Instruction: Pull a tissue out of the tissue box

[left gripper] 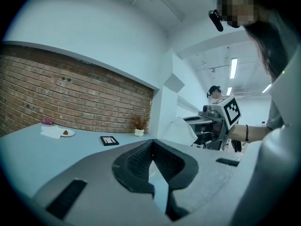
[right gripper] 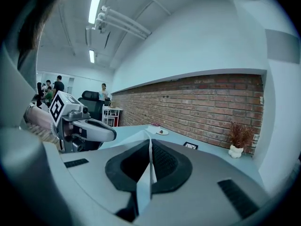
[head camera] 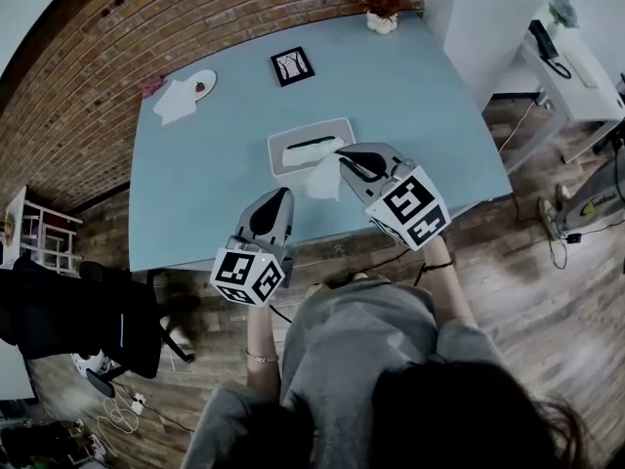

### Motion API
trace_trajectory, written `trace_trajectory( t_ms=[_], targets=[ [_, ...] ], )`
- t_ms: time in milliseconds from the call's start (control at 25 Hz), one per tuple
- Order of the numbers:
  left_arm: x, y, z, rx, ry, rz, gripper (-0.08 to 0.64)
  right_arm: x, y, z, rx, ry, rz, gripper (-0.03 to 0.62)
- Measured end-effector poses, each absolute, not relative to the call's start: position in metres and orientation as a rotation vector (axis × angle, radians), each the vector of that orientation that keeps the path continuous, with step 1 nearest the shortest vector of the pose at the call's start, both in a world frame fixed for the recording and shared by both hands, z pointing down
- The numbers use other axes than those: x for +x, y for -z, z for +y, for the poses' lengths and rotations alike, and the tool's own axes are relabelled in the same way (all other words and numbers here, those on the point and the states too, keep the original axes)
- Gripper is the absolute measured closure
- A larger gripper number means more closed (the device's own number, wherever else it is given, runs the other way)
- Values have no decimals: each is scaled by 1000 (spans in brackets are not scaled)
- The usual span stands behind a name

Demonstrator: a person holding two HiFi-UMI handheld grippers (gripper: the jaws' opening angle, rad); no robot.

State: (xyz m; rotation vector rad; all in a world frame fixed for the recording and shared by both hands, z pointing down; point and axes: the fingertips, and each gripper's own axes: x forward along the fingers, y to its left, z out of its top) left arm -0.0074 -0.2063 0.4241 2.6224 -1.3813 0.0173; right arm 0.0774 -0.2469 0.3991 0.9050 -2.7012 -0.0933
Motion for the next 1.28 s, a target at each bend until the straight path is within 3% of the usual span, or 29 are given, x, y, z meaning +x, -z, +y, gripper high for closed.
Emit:
trace_trajectory(
  t_ms=[1280],
  targets=[
    [-10,-428,-212,2617,-27,-1392,557,77,-407,-246,872,14,-2818,592]
  ],
)
